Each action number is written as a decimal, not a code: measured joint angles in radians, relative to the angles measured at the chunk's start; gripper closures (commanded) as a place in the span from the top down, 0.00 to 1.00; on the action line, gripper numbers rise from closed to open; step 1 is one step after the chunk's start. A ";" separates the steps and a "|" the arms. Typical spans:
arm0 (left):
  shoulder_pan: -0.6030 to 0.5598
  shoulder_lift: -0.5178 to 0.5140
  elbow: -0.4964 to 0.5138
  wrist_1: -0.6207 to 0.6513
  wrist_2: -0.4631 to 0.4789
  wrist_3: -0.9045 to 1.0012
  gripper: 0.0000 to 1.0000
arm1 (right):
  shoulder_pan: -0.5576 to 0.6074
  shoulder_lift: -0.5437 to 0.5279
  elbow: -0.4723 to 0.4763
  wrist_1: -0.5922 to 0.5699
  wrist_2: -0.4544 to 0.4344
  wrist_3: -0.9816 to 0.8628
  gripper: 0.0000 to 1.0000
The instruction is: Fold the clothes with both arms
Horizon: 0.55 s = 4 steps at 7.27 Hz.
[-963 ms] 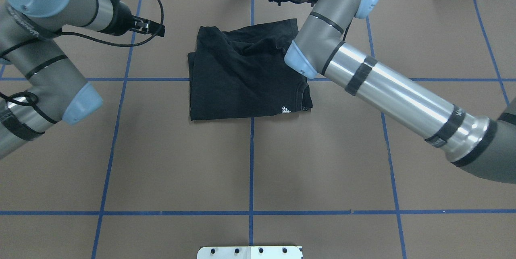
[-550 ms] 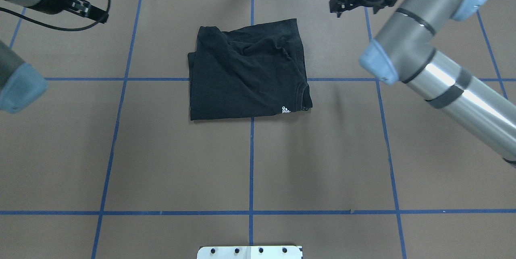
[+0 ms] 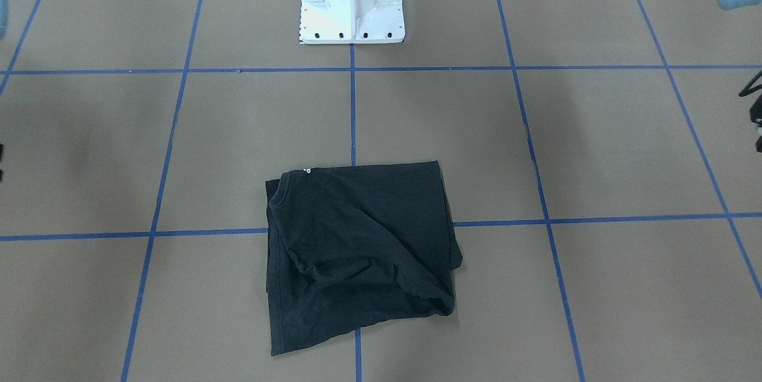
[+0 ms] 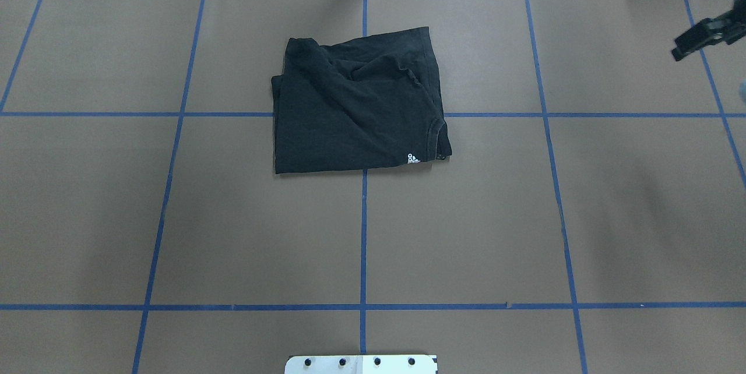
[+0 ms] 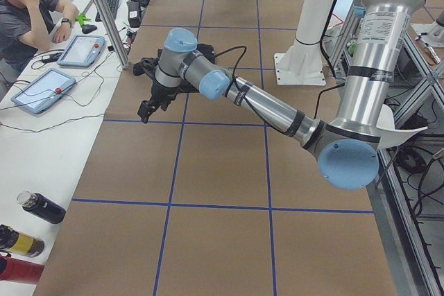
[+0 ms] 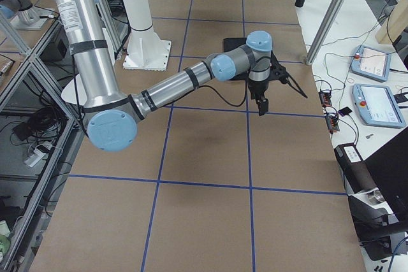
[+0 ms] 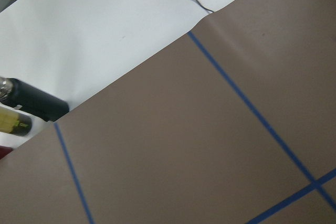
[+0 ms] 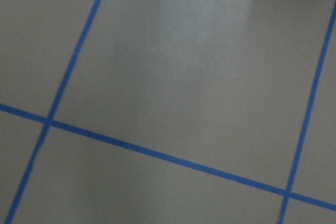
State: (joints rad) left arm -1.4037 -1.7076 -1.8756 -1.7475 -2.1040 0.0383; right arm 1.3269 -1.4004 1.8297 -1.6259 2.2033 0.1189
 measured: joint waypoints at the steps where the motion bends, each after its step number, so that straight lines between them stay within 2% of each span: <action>1: -0.027 0.052 0.011 -0.003 -0.038 0.012 1.00 | 0.082 -0.094 0.001 0.001 0.039 -0.121 1.00; 4: -0.074 0.104 0.128 -0.001 -0.059 0.016 1.00 | 0.278 -0.314 -0.008 0.001 0.069 -0.326 1.00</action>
State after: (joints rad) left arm -1.4776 -1.6038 -1.7476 -1.7489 -2.1633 0.0543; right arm 1.6053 -1.7141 1.8213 -1.6252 2.2726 -0.2070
